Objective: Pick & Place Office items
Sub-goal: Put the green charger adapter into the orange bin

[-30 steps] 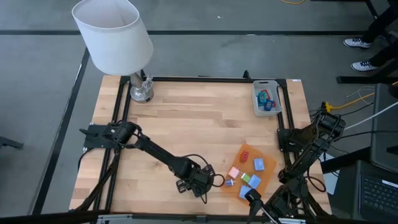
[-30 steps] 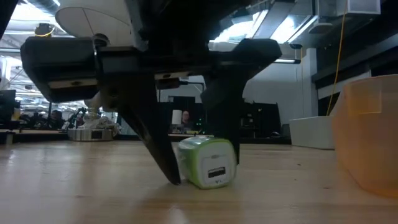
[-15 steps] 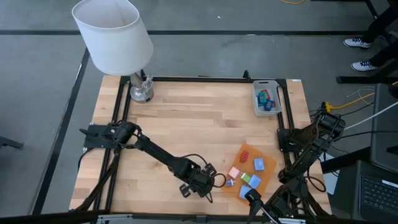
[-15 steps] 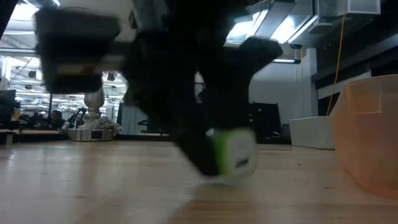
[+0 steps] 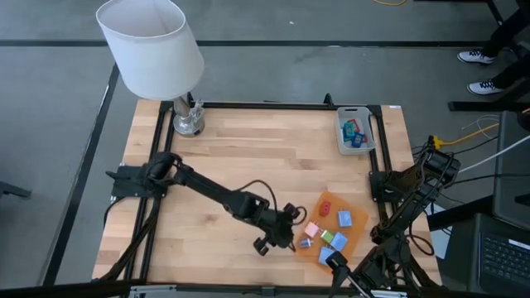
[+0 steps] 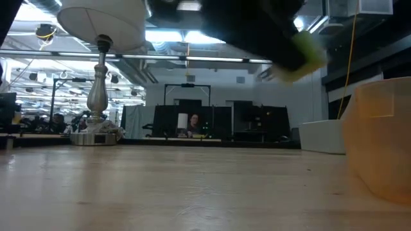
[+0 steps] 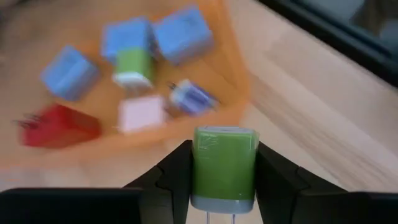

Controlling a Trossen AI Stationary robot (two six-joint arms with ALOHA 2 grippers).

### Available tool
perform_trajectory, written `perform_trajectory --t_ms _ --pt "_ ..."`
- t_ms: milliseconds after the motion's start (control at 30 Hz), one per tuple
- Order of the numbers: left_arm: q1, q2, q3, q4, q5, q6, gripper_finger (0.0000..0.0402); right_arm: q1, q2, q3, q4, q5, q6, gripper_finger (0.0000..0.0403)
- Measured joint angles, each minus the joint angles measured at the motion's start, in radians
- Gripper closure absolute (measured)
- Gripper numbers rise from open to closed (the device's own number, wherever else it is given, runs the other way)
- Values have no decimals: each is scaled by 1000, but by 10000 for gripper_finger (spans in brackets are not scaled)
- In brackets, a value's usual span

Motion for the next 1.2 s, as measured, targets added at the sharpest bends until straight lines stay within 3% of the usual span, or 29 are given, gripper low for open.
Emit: perform_trajectory --t_ms 133,333,633,967,1200 --pt "27 -16 0 73 31 8 274 0 0 0 -1 0 0 112" --pt "69 -14 0 373 197 -48 274 0 0 0 -1 0 0 112" --pt "91 58 1 700 237 -136 274 0 0 0 -1 0 -1 112" --pt "113 188 0 834 259 -229 273 0 0 0 -2 0 0 112" --pt "128 198 0 841 260 -258 226 0 0 0 -4 0 0 112"
